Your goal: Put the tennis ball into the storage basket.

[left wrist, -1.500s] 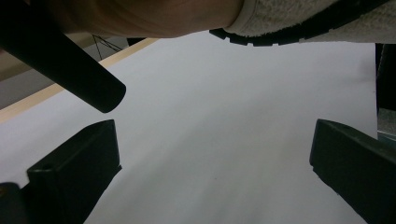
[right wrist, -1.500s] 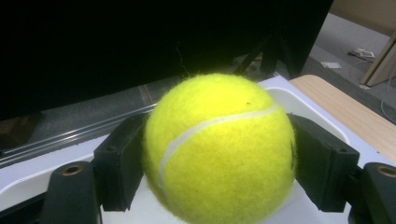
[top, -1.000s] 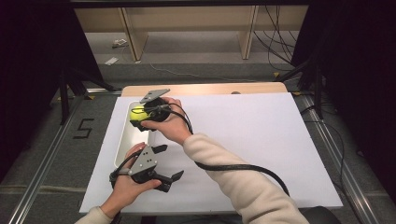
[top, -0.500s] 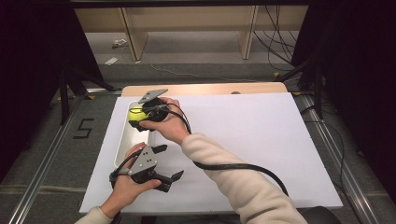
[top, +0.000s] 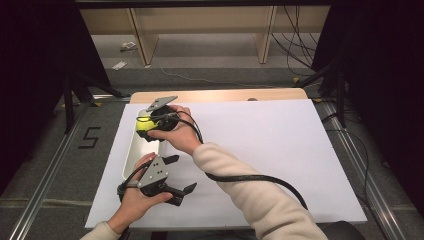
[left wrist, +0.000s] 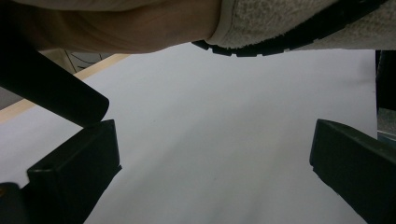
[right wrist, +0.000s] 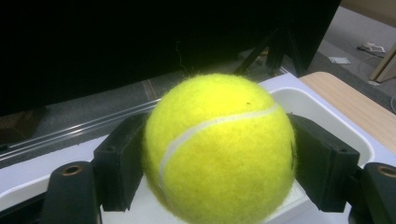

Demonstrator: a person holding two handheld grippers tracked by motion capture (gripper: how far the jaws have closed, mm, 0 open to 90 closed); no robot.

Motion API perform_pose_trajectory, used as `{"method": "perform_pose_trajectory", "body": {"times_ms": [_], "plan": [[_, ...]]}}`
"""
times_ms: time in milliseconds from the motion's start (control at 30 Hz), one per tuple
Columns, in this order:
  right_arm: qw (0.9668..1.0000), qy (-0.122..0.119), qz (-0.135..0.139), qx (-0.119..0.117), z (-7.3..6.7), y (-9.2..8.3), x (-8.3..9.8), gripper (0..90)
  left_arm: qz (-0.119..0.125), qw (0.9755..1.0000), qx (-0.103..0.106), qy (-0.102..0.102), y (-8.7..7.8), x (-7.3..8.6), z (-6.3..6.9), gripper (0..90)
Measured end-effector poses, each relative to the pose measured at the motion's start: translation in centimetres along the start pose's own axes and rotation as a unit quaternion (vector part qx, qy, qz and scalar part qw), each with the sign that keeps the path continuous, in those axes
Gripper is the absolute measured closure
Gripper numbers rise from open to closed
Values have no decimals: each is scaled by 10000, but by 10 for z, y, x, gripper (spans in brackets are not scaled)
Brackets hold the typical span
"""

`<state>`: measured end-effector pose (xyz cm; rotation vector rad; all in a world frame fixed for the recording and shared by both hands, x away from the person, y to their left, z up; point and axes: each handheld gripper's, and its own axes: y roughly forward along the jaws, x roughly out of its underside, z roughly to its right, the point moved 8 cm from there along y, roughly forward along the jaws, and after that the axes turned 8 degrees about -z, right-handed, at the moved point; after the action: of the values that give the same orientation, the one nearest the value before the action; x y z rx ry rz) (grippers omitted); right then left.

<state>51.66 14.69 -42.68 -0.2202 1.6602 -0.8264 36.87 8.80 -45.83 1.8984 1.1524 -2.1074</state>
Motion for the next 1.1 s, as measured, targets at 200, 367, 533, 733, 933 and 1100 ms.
{"method": "perform_pose_trajectory", "body": {"times_ms": [200,367,533,733,933,1100], "plan": [[10000,-26,7,-4,0,2,-1,262,1,10000,5,0,0,0,0,10],[10000,-26,-9,-24,-2,3,-1,261,1,10000,9,2,0,0,0,10],[10000,-36,-34,-40,-2,5,0,261,0,10000,17,3,0,0,1,10],[10000,-5,-74,-53,-2,8,1,261,-1,10000,18,21,0,0,0,10],[9999,-19,-124,-66,-1,10,3,261,-1,10000,15,17,0,0,0,10],[9998,-11,-150,-87,-2,12,4,261,-2,10000,20,6,0,0,1,10]]}}
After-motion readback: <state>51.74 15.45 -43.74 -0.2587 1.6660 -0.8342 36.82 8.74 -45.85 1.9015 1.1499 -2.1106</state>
